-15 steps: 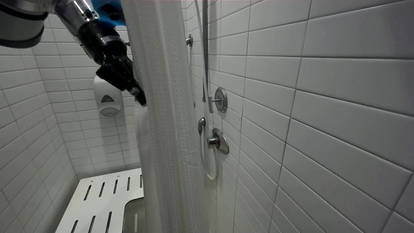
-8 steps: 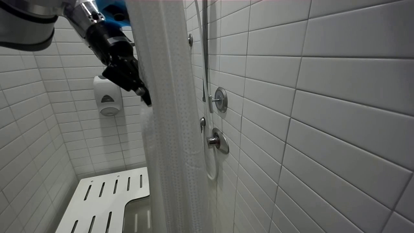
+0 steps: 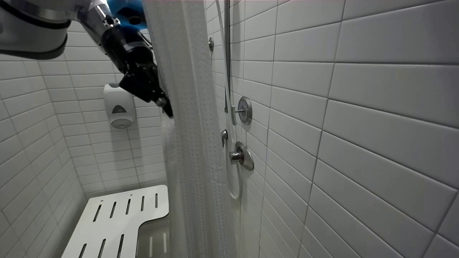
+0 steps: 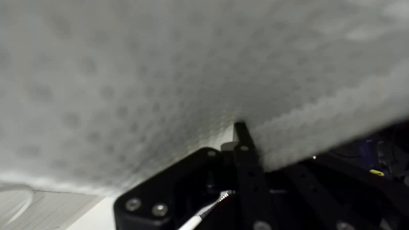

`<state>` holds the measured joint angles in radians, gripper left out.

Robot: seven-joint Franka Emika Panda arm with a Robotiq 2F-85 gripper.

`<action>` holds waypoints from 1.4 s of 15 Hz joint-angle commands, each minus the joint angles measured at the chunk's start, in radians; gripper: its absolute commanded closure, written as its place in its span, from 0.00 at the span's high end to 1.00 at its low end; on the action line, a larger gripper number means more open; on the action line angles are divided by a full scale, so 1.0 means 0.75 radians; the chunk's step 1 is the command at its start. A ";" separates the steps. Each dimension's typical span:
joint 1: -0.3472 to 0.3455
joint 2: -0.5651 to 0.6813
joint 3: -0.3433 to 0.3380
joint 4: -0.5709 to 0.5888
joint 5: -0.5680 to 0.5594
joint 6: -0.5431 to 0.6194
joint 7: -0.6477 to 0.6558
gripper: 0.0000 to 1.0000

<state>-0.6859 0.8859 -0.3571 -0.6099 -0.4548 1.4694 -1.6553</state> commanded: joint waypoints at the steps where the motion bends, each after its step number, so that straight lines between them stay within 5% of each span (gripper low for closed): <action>1: -0.046 0.100 0.014 0.128 0.023 0.000 0.064 0.00; 21: -0.156 0.275 -0.053 0.324 -0.058 0.282 0.069 0.00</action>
<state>-0.7825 1.0349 -0.3768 -0.4181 -0.4859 1.6468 -1.6139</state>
